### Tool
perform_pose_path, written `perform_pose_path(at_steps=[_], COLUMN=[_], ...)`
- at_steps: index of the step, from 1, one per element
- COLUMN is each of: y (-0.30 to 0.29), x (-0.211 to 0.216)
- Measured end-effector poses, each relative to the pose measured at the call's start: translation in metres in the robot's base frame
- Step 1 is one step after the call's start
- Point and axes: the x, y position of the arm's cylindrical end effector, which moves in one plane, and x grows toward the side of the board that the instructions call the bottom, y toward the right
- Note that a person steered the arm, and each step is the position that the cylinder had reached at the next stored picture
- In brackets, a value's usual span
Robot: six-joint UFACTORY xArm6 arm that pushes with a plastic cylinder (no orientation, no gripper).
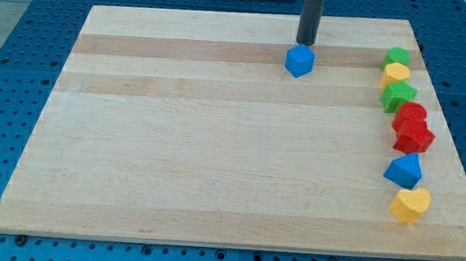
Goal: Place the blue cube to the top side of the green circle
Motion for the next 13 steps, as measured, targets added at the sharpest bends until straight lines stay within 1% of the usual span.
perform_pose_path(at_steps=[1, 2, 3, 4, 5, 6, 7, 8, 9, 10, 11, 12, 13], y=[-0.055, -0.059, -0.042, -0.009, 0.04, 0.075, 0.082, 0.056, 0.005, -0.038, -0.037, -0.03, -0.011], x=[0.035, 0.05, 0.084, 0.063, 0.023, -0.004, -0.004, 0.019, 0.044, 0.032, -0.05, -0.066, -0.066])
